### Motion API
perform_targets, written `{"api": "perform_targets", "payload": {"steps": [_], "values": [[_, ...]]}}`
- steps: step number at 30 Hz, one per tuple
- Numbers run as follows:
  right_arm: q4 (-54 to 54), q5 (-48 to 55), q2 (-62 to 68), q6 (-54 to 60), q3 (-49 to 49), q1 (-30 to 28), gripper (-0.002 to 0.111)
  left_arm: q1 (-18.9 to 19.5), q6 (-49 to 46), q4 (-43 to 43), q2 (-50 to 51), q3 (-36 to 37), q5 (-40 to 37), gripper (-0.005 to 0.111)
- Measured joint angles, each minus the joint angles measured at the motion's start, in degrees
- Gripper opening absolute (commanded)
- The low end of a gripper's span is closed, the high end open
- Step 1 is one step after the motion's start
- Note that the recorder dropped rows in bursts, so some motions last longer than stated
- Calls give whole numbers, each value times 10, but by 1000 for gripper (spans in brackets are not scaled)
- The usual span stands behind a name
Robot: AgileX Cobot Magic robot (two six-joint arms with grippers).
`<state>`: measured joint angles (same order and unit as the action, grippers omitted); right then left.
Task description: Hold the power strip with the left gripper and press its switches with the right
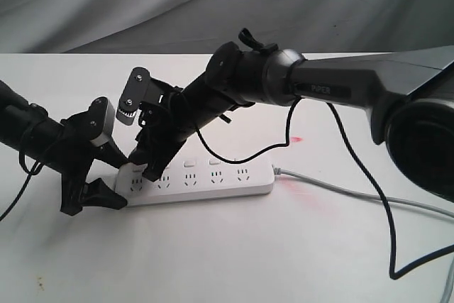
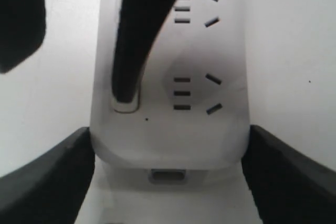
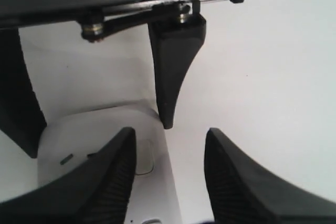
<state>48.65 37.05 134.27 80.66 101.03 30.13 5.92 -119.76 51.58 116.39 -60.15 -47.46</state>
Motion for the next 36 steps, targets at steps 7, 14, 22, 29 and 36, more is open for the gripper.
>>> {"api": "perform_targets", "payload": {"steps": [7, 14, 22, 29, 36], "values": [[11, -19, 11, 28, 0, 5, 40, 0, 0, 0, 0, 0, 1, 67], [22, -32, 19, 38, 1, 5, 40, 0, 0, 1, 0, 0, 1, 67], [23, -44, 19, 40, 1, 5, 40, 0, 0, 1, 0, 0, 1, 67], [17, -34, 19, 53, 1, 5, 40, 0, 0, 1, 0, 0, 1, 67], [12, -29, 19, 72, 1, 5, 40, 0, 0, 1, 0, 0, 1, 67]]}}
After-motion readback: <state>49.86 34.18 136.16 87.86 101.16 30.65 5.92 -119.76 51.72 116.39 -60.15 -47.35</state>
